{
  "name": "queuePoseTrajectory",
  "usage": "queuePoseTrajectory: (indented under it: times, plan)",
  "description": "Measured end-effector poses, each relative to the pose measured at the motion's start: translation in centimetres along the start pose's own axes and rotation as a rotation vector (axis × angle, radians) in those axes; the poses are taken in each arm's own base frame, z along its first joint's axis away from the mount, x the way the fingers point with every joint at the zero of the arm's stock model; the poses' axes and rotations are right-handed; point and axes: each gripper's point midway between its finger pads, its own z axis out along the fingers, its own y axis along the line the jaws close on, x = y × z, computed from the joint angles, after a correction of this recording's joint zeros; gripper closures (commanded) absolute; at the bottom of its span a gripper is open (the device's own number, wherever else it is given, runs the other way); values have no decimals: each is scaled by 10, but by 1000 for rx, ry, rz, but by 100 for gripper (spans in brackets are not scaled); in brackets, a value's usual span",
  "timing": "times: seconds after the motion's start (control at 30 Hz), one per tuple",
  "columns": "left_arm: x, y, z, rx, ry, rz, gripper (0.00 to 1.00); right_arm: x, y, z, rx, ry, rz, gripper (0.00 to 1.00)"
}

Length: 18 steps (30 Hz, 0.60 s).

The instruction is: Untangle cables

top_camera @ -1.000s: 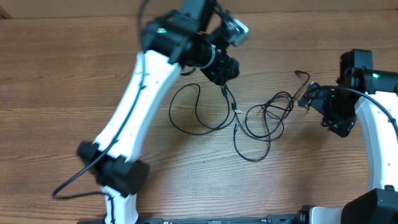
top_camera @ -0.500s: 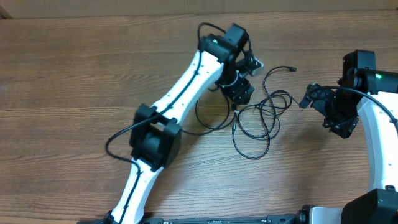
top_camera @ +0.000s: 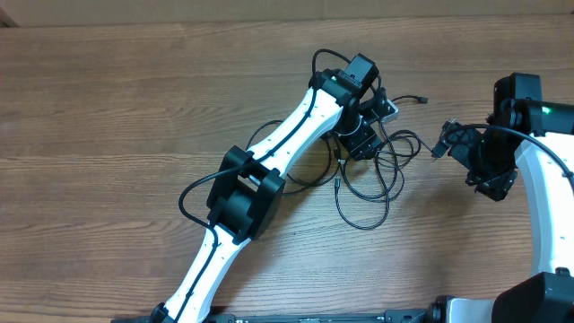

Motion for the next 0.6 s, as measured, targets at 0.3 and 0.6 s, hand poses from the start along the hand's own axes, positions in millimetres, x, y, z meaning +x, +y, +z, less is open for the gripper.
queuePoseTrajectory:
  times: [0.3, 0.6]
  plan:
    - [1, 1, 4, -1, -3, 44, 30, 1, -1, 0, 2, 3, 1, 0]
    - [20, 1, 22, 20, 38, 42, 35, 1, 0, 0, 2, 3, 1, 0]
